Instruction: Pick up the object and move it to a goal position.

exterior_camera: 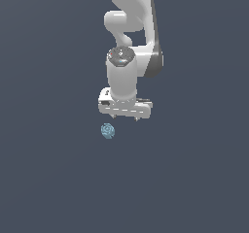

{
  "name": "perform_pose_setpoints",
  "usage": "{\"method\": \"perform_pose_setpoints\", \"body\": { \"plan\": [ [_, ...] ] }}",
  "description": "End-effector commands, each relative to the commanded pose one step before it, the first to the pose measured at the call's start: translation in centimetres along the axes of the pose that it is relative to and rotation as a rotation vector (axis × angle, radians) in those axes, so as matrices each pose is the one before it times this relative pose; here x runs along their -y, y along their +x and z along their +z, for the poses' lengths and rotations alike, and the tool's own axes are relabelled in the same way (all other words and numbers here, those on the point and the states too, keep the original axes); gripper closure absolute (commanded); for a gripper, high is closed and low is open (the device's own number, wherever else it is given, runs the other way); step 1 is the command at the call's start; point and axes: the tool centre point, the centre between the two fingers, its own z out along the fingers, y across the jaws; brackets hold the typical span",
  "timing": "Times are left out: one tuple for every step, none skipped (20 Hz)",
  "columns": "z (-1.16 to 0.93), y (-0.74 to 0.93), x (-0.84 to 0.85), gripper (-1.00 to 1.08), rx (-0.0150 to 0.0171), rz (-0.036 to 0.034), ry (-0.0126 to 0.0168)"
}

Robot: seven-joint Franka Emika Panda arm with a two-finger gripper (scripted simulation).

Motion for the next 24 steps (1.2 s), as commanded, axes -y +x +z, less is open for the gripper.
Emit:
{"method": "perform_pose_setpoints", "body": {
  "plan": [
    [0.650, 0.184, -0.808, -0.92, -0.00100, 0.05977, -0.00132],
    [0.298, 0.105, -0.367, -0.92, -0.00067, 0.02784, -0.00071],
    [0.316, 0.119, -0.391, -0.92, -0.00078, 0.02969, -0.00084],
    [0.335, 0.134, -0.415, -0.92, -0.00090, 0.03153, -0.00099],
    [0.354, 0.151, -0.439, -0.92, -0.00104, 0.03337, -0.00115],
    [0.372, 0.170, -0.463, -0.92, -0.00121, 0.03523, -0.00133],
    [0.381, 0.187, -0.474, -0.92, -0.00137, 0.03619, -0.00149],
    [0.378, 0.198, -0.470, -0.92, -0.00149, 0.03601, -0.00159],
    [0.361, 0.201, -0.447, -0.92, -0.00156, 0.03444, -0.00162],
    [0.340, 0.200, -0.421, -0.92, -0.00159, 0.03256, -0.00161],
    [0.319, 0.198, -0.394, -0.92, -0.00162, 0.03068, -0.00159],
    [0.299, 0.194, -0.368, -0.92, -0.00162, 0.02879, -0.00155],
    [0.279, 0.189, -0.342, -0.92, -0.00161, 0.02692, -0.00149],
    [0.259, 0.182, -0.316, -0.92, -0.00158, 0.02504, -0.00143],
    [0.239, 0.174, -0.291, -0.92, -0.00154, 0.02317, -0.00135],
    [0.219, 0.165, -0.266, -0.92, -0.00148, 0.02131, -0.00126],
    [0.200, 0.154, -0.241, -0.92, -0.00141, 0.01943, -0.00117],
    [0.180, 0.143, -0.217, -0.92, -0.00132, 0.01758, -0.00107],
    [0.161, 0.130, -0.192, -0.92, -0.00122, 0.01572, -0.00097],
    [0.142, 0.117, -0.170, -0.92, -0.00110, 0.01388, -0.00086],
    [0.123, 0.102, -0.145, -0.92, -0.00098, 0.01200, -0.00075],
    [0.104, 0.088, -0.123, -0.92, -0.00084, 0.01016, -0.00064],
    [0.085, 0.073, -0.099, -0.92, -0.00070, 0.00830, -0.00052],
    [0.066, 0.058, -0.078, -0.92, -0.00055, 0.00648, -0.00041]
  ]
}}
